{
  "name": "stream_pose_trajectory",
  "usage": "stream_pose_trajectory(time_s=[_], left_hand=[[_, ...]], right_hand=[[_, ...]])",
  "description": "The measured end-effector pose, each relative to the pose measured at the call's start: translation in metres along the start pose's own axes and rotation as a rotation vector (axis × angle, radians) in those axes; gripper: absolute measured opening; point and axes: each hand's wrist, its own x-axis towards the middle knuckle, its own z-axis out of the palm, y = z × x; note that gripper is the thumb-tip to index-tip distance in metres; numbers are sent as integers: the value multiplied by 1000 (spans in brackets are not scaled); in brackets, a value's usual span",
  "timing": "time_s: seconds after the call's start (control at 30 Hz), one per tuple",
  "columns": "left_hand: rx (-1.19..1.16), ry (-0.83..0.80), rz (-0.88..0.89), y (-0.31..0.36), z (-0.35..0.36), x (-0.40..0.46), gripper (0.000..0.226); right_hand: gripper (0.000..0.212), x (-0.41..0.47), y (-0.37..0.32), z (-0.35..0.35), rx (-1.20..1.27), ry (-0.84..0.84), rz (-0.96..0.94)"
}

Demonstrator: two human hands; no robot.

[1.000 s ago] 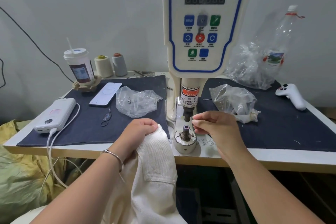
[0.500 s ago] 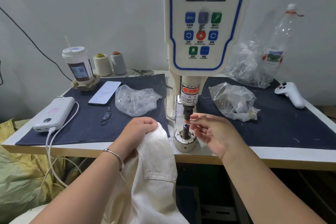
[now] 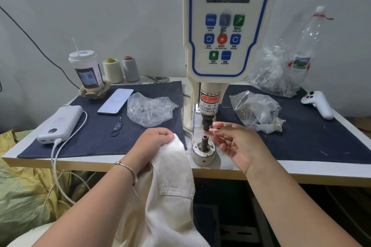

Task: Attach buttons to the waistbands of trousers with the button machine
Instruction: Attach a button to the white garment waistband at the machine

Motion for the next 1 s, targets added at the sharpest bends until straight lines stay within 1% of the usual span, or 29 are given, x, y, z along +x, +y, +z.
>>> stream_pose_trajectory(time_s=[0.1,0.27,0.33,0.43,0.63,0.9,1.0], left_hand=[[2,-5,4,0,0,0,18],[6,-10,5,0,0,1,21],[16,-5,10,0,0,1,23],[22,-1,17,-1,0,2,32],[28,-6,21,-2,-1,4,31],[28,-2,15,-3,-1,5,34],[36,-2,18,-3,-1,5,33]], right_hand=[[16,-1,-2,2,-6,-4,5],[11,0,-2,1,94,-24,65],[11,0,-2,1,84,-12,69],[13,-1,-2,2,52,11,48],[18,-4,0,0,27,19,56],[19,-4,0,1,94,15,69],[21,-5,-1,0,130,-8,82]])
